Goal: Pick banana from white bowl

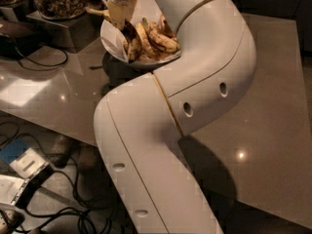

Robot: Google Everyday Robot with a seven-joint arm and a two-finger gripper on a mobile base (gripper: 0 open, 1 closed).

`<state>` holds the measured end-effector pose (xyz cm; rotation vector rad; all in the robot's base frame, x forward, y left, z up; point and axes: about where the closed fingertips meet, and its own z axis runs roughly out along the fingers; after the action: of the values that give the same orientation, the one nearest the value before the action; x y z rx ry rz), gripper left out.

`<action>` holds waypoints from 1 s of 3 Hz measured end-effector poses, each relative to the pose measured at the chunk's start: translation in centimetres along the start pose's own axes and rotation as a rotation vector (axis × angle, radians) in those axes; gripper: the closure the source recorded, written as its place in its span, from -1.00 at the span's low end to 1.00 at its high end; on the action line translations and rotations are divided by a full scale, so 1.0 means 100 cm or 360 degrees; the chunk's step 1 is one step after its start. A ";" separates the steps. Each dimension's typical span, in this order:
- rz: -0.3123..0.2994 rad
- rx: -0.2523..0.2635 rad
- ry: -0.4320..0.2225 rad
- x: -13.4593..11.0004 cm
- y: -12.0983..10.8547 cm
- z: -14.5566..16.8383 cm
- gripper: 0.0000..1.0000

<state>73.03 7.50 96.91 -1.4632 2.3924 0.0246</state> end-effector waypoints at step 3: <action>0.0047 0.0009 0.0022 0.009 0.007 -0.017 1.00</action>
Offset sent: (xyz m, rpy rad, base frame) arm -0.0722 -0.0296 -0.0064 -0.0703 0.1421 0.0069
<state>71.57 6.75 98.16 -1.4299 2.4232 0.0143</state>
